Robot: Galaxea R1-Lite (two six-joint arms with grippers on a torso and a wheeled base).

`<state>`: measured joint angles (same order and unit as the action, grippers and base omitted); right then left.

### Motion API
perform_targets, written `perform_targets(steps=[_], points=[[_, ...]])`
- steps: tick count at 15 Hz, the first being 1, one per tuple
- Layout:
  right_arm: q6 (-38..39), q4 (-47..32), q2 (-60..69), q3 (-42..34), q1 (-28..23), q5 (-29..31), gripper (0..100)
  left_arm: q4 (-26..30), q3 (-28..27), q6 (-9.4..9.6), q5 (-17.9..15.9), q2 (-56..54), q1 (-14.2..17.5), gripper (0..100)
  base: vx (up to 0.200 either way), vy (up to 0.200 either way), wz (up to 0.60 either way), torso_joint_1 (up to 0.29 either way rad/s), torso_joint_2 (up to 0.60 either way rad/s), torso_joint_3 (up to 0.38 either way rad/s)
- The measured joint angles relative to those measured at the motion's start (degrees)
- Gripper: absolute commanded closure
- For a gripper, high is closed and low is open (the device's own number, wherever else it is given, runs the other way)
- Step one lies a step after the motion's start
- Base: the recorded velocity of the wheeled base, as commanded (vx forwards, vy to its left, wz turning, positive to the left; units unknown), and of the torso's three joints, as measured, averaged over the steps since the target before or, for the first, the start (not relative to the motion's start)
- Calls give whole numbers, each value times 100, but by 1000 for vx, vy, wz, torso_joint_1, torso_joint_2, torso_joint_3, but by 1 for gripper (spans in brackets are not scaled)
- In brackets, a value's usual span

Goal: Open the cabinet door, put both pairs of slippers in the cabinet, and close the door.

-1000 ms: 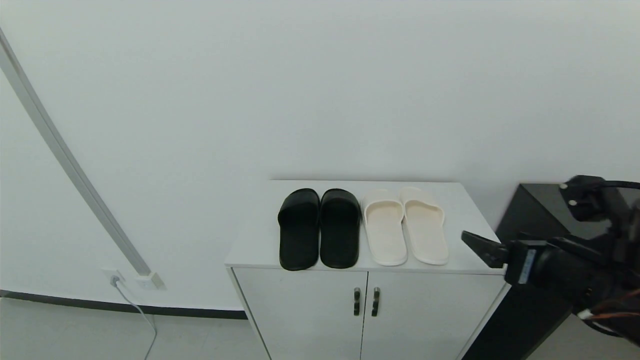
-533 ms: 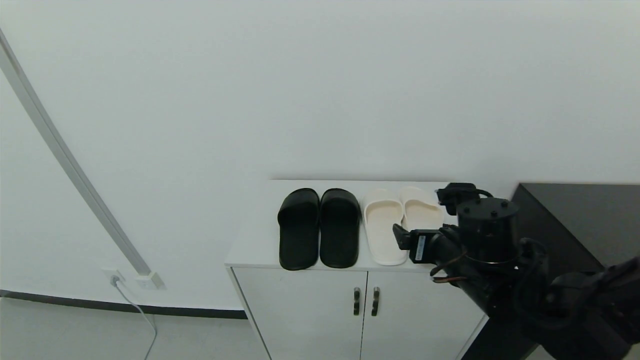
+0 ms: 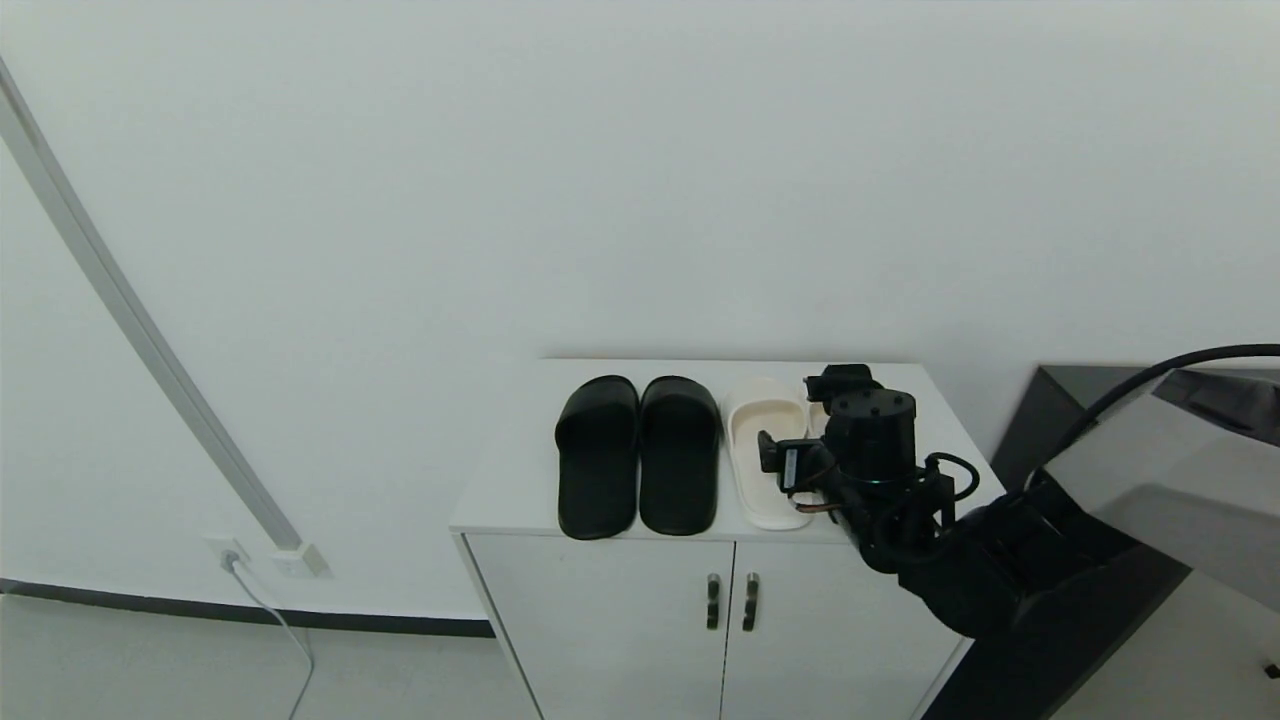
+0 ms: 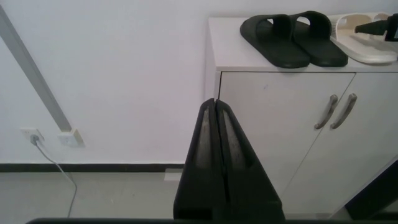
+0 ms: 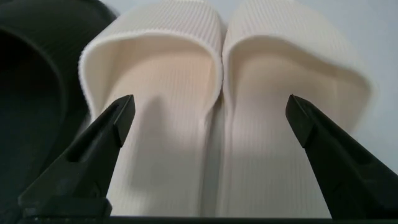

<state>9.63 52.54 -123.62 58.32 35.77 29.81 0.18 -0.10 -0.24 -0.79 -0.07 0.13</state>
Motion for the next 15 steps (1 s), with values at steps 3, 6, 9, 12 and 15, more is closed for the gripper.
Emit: perform_targets(steps=[3, 6, 9, 12, 15], points=[[-115, -10, -347, 542, -160, -30, 0, 0, 0, 0, 0, 0, 0, 100, 0, 0, 0, 0, 0, 0], [-140, -34, -571, 874, -263, -37, 0, -2, 0, 0, 1, 0, 0, 100, 0, 0, 0, 0, 0, 0], [-332, -65, -761, 1226, -355, -39, 0, -2, 0, 2, 1, 0, 5, 100, 0, 0, 0, 0, 0, 0], [-372, -79, -916, 1451, -444, -50, 100, 0, 0, 2, 0, 0, 0, 100, 0, 0, 0, 0, 0, 0], [-373, -161, -964, 1582, -452, -85, 100, -2, 0, 2, 1, 0, 0, 100, 0, 0, 0, 0, 0, 0]])
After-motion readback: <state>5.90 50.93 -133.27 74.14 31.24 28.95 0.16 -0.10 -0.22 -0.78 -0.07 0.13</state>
